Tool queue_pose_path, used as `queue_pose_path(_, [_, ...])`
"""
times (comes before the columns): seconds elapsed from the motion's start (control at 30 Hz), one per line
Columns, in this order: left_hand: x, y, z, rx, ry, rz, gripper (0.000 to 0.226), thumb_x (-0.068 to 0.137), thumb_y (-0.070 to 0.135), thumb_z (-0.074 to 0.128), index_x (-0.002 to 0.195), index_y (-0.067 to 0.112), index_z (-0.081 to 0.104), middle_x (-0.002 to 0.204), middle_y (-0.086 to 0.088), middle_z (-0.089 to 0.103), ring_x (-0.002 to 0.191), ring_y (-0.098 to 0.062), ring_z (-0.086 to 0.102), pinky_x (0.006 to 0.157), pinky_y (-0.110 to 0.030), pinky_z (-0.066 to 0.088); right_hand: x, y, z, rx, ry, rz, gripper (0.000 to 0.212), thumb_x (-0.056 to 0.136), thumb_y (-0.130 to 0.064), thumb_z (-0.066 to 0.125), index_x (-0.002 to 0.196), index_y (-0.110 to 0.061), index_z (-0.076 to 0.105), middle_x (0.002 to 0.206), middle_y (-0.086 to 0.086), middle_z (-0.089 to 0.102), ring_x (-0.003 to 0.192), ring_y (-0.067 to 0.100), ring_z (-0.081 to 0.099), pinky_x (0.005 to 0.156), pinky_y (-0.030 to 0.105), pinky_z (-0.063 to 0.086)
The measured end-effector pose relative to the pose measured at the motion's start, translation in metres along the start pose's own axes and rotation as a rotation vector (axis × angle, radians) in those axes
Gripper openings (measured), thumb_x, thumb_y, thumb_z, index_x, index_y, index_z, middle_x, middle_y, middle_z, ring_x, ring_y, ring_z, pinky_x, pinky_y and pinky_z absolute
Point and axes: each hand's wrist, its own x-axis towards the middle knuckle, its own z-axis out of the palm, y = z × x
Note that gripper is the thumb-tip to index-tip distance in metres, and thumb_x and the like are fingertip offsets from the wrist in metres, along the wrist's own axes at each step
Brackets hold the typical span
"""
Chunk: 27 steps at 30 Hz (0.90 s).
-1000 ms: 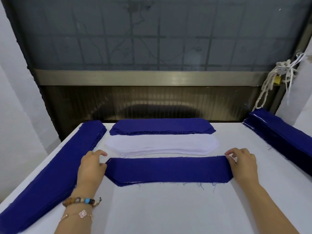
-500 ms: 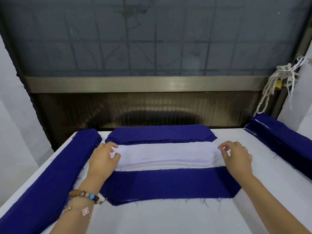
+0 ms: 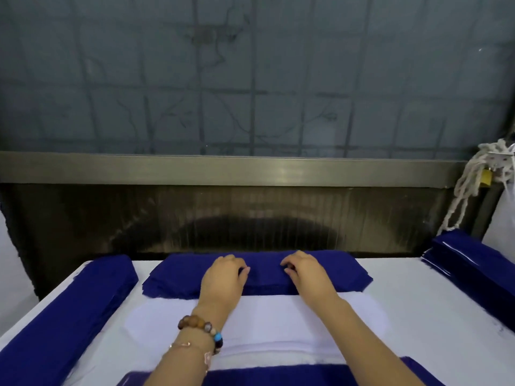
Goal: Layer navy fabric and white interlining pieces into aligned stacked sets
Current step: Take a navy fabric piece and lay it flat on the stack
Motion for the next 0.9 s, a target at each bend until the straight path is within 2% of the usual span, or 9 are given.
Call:
queue_pose_path(0.07, [0.010, 0.004, 0.003, 0.021, 0.040, -0.037, 0.020, 0.098, 0.040, 0.048, 0.090, 0.024, 0.058, 0.093, 0.006, 0.056, 0.088, -0.011, 0.051, 0.070, -0.024, 0.039, 0.012, 0.000, 0.003, -0.003, -0.006, 0.033, 0.026, 0.098, -0.021, 0.051, 0.123, -0.017, 0.059, 0.121, 0.002, 0.055, 0.108, 0.017, 0.054, 0.093, 0.024, 0.044])
queue_pose_path(0.13, [0.016, 0.004, 0.008, 0.005, 0.064, -0.067, 0.020, 0.095, 0.041, 0.054, 0.085, 0.024, 0.055, 0.086, 0.007, 0.053, 0.080, -0.010, 0.050, 0.066, -0.024, 0.040, 0.020, -0.002, 0.004, 0.011, -0.028, 0.061, 0.028, 0.096, -0.022, 0.055, 0.124, -0.018, 0.057, 0.118, 0.004, 0.056, 0.104, 0.019, 0.056, 0.090, 0.026, 0.045])
queue_pose_path(0.2, [0.016, 0.002, 0.013, -0.049, 0.080, -0.077, 0.013, 0.094, 0.039, 0.057, 0.096, 0.026, 0.058, 0.091, 0.008, 0.052, 0.083, -0.009, 0.050, 0.071, -0.023, 0.046, 0.026, -0.004, 0.004, 0.008, -0.055, 0.092, 0.033, 0.094, -0.023, 0.058, 0.127, -0.018, 0.054, 0.121, 0.005, 0.056, 0.107, 0.021, 0.057, 0.092, 0.029, 0.047])
queue_pose_path(0.3, [0.013, -0.004, 0.025, -0.043, 0.051, -0.065, 0.031, 0.098, 0.040, 0.050, 0.127, 0.029, 0.050, 0.114, 0.004, 0.048, 0.104, -0.011, 0.046, 0.088, -0.025, 0.046, 0.029, -0.002, 0.006, -0.012, -0.075, 0.105, 0.033, 0.094, -0.026, 0.059, 0.126, -0.021, 0.051, 0.120, 0.003, 0.058, 0.106, 0.021, 0.057, 0.090, 0.029, 0.047])
queue_pose_path(0.37, [0.013, -0.006, 0.029, 0.009, 0.065, -0.053, 0.034, 0.099, 0.041, 0.046, 0.131, 0.030, 0.046, 0.118, 0.005, 0.045, 0.108, -0.012, 0.042, 0.092, -0.025, 0.041, 0.027, 0.001, 0.008, -0.016, -0.058, 0.094, 0.024, 0.094, -0.027, 0.058, 0.117, -0.022, 0.052, 0.115, 0.002, 0.058, 0.100, 0.019, 0.057, 0.085, 0.028, 0.048])
queue_pose_path(0.5, [0.012, -0.005, 0.029, 0.041, 0.112, -0.038, 0.019, 0.098, 0.043, 0.046, 0.115, 0.035, 0.048, 0.114, 0.011, 0.045, 0.104, -0.008, 0.038, 0.087, -0.023, 0.032, 0.025, 0.003, 0.015, -0.019, 0.024, 0.081, 0.007, 0.095, -0.031, 0.055, 0.098, -0.025, 0.053, 0.105, -0.002, 0.058, 0.086, 0.014, 0.053, 0.072, 0.024, 0.045])
queue_pose_path(0.63, [0.012, -0.007, 0.031, 0.002, 0.132, -0.031, 0.007, 0.098, 0.042, 0.047, 0.096, 0.036, 0.046, 0.113, 0.016, 0.047, 0.108, -0.006, 0.041, 0.086, -0.022, 0.027, 0.022, 0.002, 0.023, -0.034, 0.101, 0.107, 0.007, 0.097, -0.032, 0.052, 0.096, -0.025, 0.054, 0.105, -0.004, 0.055, 0.090, 0.013, 0.052, 0.070, 0.022, 0.043])
queue_pose_path(0.77, [0.012, -0.009, 0.030, -0.097, 0.118, -0.063, 0.015, 0.098, 0.040, 0.047, 0.087, 0.031, 0.052, 0.125, 0.015, 0.056, 0.134, -0.008, 0.036, 0.107, -0.031, 0.024, 0.016, 0.004, 0.028, -0.026, 0.199, 0.061, 0.010, 0.098, -0.029, 0.049, 0.088, -0.025, 0.049, 0.104, -0.006, 0.050, 0.087, 0.008, 0.044, 0.067, 0.020, 0.039])
queue_pose_path(0.9, [0.012, -0.008, 0.028, -0.122, 0.101, -0.067, 0.005, 0.096, 0.038, 0.052, 0.095, 0.034, 0.049, 0.111, 0.017, 0.056, 0.122, -0.007, 0.046, 0.113, -0.036, 0.022, 0.012, 0.005, 0.029, -0.092, 0.279, -0.014, 0.010, 0.098, -0.026, 0.049, 0.089, -0.027, 0.046, 0.113, -0.010, 0.046, 0.101, 0.009, 0.038, 0.077, 0.022, 0.034])
